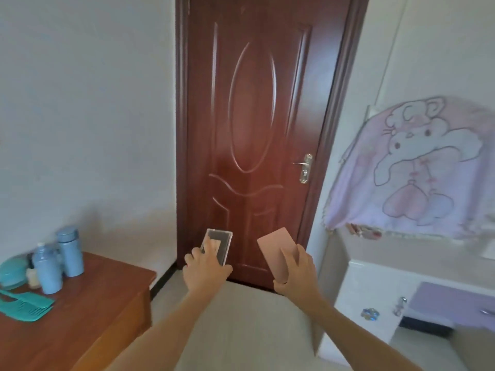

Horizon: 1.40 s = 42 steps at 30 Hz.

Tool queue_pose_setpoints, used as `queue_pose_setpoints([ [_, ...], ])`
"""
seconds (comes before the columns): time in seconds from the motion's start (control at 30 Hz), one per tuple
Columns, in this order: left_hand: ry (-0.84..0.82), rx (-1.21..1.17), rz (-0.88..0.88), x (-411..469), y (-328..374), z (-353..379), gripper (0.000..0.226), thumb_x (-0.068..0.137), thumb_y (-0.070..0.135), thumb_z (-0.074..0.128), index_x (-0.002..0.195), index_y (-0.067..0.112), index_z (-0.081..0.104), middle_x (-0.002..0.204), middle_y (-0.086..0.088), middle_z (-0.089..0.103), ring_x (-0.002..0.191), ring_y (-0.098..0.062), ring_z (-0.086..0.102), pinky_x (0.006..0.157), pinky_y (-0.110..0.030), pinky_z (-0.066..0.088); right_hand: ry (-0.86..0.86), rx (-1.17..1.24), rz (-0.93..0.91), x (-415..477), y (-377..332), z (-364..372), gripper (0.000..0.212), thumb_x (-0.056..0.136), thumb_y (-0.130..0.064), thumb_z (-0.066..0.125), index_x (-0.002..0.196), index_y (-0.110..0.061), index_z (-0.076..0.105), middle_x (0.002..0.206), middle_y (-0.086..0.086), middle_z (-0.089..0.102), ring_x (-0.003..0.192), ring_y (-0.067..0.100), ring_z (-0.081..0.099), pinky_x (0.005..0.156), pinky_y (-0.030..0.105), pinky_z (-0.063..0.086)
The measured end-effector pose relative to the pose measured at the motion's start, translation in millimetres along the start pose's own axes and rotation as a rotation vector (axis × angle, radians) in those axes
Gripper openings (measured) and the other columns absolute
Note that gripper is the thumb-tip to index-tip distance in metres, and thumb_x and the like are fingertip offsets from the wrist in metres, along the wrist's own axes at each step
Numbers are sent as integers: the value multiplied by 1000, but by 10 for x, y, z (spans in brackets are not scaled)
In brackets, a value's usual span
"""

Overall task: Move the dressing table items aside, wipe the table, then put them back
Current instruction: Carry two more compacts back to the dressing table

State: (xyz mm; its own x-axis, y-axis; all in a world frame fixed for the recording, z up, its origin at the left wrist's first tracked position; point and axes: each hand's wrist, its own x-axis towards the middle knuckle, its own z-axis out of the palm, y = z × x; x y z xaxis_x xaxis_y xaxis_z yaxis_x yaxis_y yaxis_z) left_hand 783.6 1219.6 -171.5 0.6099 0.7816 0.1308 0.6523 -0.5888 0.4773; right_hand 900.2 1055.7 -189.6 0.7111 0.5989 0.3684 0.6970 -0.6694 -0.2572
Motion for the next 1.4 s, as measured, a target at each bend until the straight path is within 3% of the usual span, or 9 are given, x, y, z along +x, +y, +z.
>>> queue_pose_setpoints([
  [0.07, -45, -46, 30, -97, 480, 326, 84, 78, 42, 61, 143, 18, 13, 128, -12, 42, 118, -30, 40, 94, -38, 41, -15, 14, 91, -111, 569, -99, 80, 44, -36, 80, 116, -14, 49, 112, 22, 53, 87, 41, 58, 68, 43, 54],
  [0.2, -144, -78, 92, -274, 1296, 856, 85, 79, 43, 61, 144, 17, 13, 130, -14, 41, 120, -31, 39, 95, -39, 39, 8, -23, 200, -395, 1376, -384, 78, 63, -23, 73, 130, -21, 33, 127, 22, 41, 105, 41, 46, 85, 41, 42],
  [0.27, -210, -95, 135, -372, 1689, 1111, 84, 79, 43, 61, 143, 17, 14, 130, -14, 41, 120, -31, 39, 95, -40, 39, 58, -24, 255, -534, 1767, -480, 79, 58, -19, 76, 119, -26, 26, 119, 22, 46, 94, 39, 47, 73, 37, 42],
  [0.37, -298, -118, 193, -467, 2226, 1435, 86, 79, 43, 62, 144, 17, 13, 130, -14, 40, 120, -32, 38, 95, -40, 39, 97, -42, 352, -683, 2341, -568, 86, 37, -17, 84, 108, -21, 37, 95, 20, 55, 70, 35, 52, 56, 31, 36],
  [0.53, -403, -124, 275, -494, 2795, 1882, 88, 77, 44, 64, 145, 18, 13, 132, -15, 40, 122, -33, 38, 93, -40, 40, 58, -119, 508, -756, 2990, -599, 83, 17, -19, 86, 95, -6, 64, 82, 19, 58, 55, 35, 55, 48, 26, 33],
  [0.67, -443, -126, 319, -339, 3172, 2195, 82, 78, 41, 63, 142, 16, 18, 129, -15, 42, 119, -32, 40, 92, -40, 41, 10, -119, 610, -646, 3236, -705, 70, 60, -20, 75, 125, -7, 51, 121, 20, 44, 98, 40, 47, 74, 31, 31],
  [0.73, -461, -130, 339, -196, 3347, 2365, 81, 77, 41, 63, 140, 15, 21, 126, -15, 45, 116, -32, 42, 89, -40, 43, 14, -134, 637, -543, 3405, -693, 71, 68, -23, 71, 132, -10, 44, 131, 19, 36, 109, 38, 42, 83, 32, 33],
  [0.93, -520, -156, 367, 424, 3920, 2814, 77, 76, 39, 63, 138, 15, 25, 122, -14, 46, 114, -31, 43, 87, -38, 44, -52, -189, 716, 13, 3871, -745, 75, 74, -30, 67, 139, -19, 32, 139, 14, 24, 121, 32, 33, 98, 28, 30],
  [1.4, -671, -58, 394, 1147, 4607, 3896, 80, 80, 42, 61, 142, 16, 19, 129, -14, 44, 120, -30, 41, 91, -36, 44, -185, -150, 884, 762, 4781, -260, 75, 77, -32, 65, 141, -21, 28, 142, 12, 20, 125, 28, 30, 102, 26, 27],
])
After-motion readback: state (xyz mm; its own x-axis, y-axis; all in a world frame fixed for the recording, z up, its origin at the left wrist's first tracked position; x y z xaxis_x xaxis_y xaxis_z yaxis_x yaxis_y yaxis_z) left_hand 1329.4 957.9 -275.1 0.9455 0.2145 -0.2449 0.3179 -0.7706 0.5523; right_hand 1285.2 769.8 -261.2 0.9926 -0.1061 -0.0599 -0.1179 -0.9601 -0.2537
